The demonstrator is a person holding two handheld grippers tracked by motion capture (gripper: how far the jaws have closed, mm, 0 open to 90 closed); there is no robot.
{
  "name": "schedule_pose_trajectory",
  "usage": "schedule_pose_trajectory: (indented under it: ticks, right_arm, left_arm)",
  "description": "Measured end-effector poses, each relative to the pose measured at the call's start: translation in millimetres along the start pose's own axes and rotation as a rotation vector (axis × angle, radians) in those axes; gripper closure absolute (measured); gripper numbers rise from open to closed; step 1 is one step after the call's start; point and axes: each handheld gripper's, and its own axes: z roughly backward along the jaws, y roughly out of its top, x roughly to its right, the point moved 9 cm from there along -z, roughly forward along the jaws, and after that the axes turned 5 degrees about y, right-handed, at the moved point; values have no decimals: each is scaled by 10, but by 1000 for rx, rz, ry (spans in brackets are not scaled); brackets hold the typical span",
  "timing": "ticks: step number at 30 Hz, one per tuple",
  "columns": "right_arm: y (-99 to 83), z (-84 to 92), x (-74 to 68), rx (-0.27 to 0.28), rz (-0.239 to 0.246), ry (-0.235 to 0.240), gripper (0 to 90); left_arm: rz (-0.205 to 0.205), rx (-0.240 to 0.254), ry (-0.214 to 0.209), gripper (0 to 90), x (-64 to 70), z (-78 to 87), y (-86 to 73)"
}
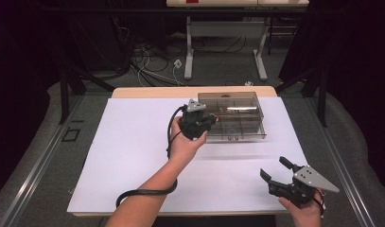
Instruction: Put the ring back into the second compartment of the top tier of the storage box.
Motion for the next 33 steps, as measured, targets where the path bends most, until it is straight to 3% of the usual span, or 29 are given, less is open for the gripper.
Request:
schedule_pose_trajectory:
  ticks: [3,4,11,24,33]
  right_arm:
    - [0,0,0,0,0,0,164]
    - [0,0,0,0,0,0,164]
    - [-4,-2,2,-1,-7,3,164]
    - [-6,-2,2,-2,-12,4,164]
    - [-7,-2,6,-1,-9,7,164]
  left_arm:
    - [0,0,0,848,0,0,0]
    - [-46,-44,-14,848,76,-176,-81]
    - [-81,-77,-14,848,159,-320,-134]
    - [-169,-102,-25,847,290,-523,-161]
    - [-193,-121,-12,847,321,-657,-195]
